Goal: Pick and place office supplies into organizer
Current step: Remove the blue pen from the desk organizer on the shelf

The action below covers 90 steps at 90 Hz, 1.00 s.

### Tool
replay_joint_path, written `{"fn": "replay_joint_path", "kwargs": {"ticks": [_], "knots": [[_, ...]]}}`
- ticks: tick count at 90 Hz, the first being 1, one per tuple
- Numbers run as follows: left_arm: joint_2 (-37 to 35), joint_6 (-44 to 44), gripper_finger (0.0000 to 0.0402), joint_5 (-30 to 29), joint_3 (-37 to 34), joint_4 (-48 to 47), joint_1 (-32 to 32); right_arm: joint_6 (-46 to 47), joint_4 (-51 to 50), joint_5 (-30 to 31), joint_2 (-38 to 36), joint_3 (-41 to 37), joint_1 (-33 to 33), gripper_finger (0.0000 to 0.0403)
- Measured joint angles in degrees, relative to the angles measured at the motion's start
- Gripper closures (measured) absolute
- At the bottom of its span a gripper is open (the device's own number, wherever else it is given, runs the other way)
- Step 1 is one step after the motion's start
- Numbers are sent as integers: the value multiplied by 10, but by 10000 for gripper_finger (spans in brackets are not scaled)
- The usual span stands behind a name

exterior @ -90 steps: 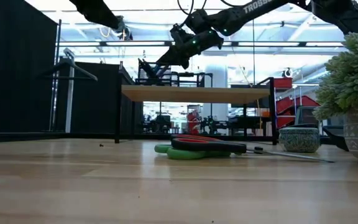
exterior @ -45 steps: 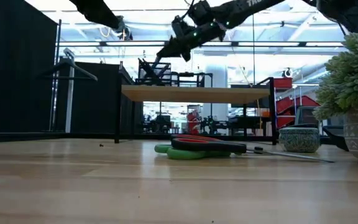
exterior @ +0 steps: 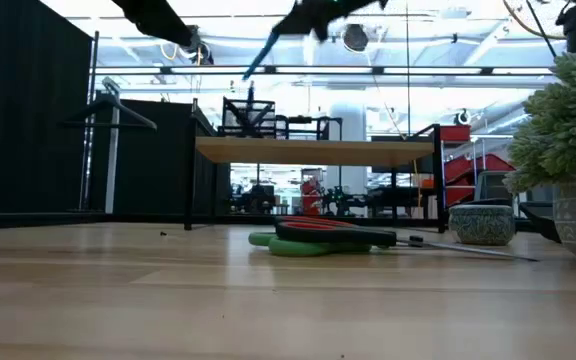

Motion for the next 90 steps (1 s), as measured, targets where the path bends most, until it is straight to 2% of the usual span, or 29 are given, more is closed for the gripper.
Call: {"fn": "replay_joint_path", "kwargs": {"ticks": [25,50,64,78,90], "knots": [[0,0,166,0,0,1,0,22,-76,8,-96,1,33,379],[0,0,166,0,0,1,0,54,-199,7,-124,0,85,379],[0,0,166,0,0,0,0,91,-296,13,-115,0,116,379],[0,-1,166,0,0,0,0,139,-414,89,-82,0,156,379],[0,-1,166,0,0,0,0,174,-488,97,-28,0,184,379]]}}
